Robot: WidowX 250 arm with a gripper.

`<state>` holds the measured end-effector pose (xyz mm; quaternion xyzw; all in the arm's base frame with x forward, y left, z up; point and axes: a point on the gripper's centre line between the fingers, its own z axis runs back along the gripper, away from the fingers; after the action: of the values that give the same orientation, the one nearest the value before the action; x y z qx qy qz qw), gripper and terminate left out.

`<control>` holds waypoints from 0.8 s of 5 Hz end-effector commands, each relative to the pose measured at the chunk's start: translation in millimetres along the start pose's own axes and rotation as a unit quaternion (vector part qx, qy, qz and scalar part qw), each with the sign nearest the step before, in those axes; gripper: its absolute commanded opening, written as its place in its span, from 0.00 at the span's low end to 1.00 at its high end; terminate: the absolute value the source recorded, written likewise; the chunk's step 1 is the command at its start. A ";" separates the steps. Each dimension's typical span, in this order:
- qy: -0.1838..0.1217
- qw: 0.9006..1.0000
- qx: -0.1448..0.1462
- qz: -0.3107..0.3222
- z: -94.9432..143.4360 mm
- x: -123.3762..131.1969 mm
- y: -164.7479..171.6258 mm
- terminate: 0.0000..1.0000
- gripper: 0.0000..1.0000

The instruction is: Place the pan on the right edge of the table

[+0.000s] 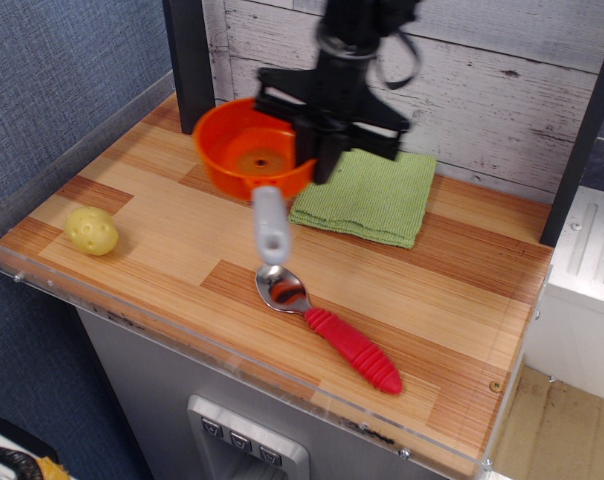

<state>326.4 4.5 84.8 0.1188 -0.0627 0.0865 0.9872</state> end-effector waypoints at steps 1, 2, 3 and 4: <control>-0.056 0.998 0.005 0.032 28.7 0.1 -47.7 0.00 0.00; -0.054 0.997 -0.012 0.050 22.9 -2.7 -75.5 0.00 0.00; -0.057 0.996 -0.015 0.070 16.7 -2.2 -97.4 0.00 0.00; -0.060 0.995 -0.030 0.076 11.5 -2.5 -119.8 0.00 0.00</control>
<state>336.5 -112.5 52.1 0.1005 -0.1123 0.1503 0.9771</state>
